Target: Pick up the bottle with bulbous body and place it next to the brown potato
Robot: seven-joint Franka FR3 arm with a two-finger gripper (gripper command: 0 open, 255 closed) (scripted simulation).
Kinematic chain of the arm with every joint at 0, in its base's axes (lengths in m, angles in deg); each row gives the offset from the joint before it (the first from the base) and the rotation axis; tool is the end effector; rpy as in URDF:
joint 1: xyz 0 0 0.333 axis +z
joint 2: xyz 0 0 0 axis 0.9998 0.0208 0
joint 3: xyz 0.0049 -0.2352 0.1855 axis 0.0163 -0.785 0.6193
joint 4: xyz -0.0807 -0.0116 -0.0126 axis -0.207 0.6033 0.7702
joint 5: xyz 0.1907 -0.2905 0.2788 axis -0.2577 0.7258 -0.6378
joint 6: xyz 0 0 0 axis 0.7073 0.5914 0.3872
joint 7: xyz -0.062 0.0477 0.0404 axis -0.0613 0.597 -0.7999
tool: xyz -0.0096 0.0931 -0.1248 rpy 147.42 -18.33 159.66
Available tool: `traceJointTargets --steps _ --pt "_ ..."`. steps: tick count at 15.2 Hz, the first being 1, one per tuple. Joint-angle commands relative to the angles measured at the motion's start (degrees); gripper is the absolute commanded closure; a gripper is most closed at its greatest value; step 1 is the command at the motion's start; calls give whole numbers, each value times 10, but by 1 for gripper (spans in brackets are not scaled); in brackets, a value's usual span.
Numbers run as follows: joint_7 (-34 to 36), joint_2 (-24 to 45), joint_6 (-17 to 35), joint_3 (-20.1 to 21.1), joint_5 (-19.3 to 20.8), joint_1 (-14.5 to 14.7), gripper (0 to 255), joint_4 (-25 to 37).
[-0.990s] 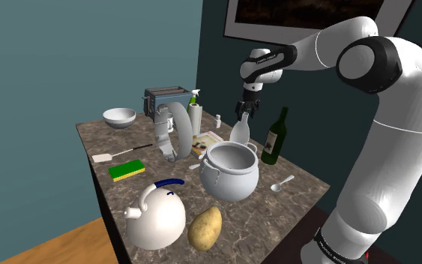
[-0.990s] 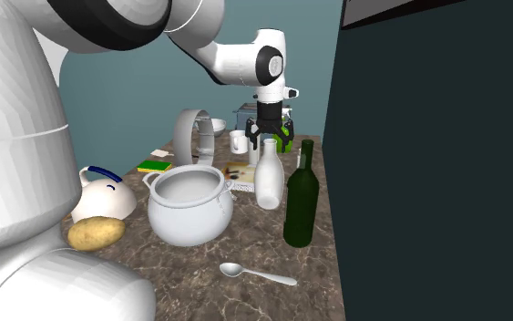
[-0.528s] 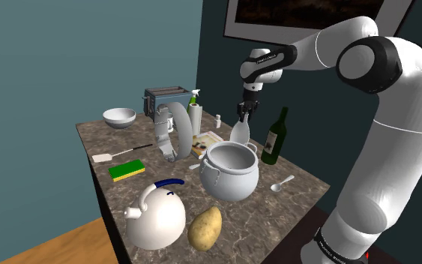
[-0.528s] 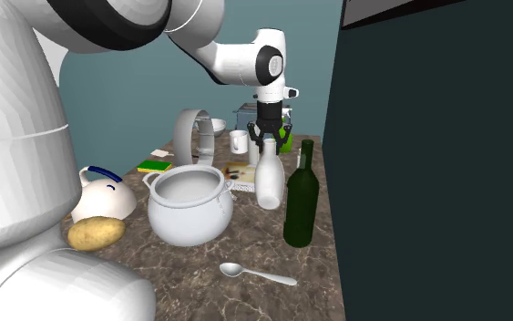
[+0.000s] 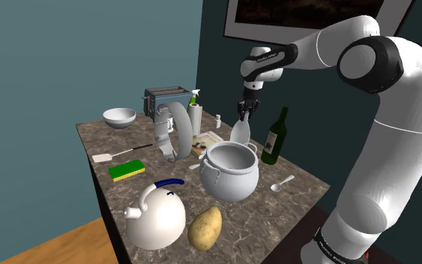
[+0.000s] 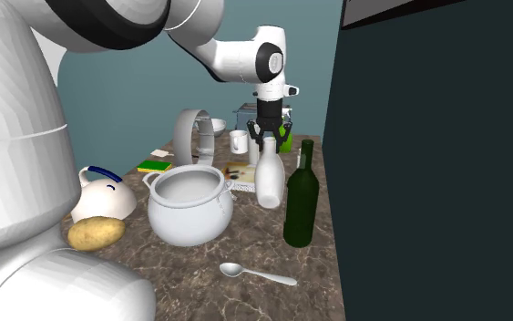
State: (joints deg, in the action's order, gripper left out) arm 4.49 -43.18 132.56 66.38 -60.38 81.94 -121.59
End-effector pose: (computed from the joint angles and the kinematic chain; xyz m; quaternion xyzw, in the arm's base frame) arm 0.6101 -0.2095 0.3472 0.9987 -0.0508 0.0020 0.0095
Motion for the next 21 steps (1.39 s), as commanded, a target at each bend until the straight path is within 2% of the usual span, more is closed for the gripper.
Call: traceJointTargets --steps 1,21 --pt "0 -3 -12 0 1 0 255 9" --pt "2 -20 -162 -1 5 0 255 143"
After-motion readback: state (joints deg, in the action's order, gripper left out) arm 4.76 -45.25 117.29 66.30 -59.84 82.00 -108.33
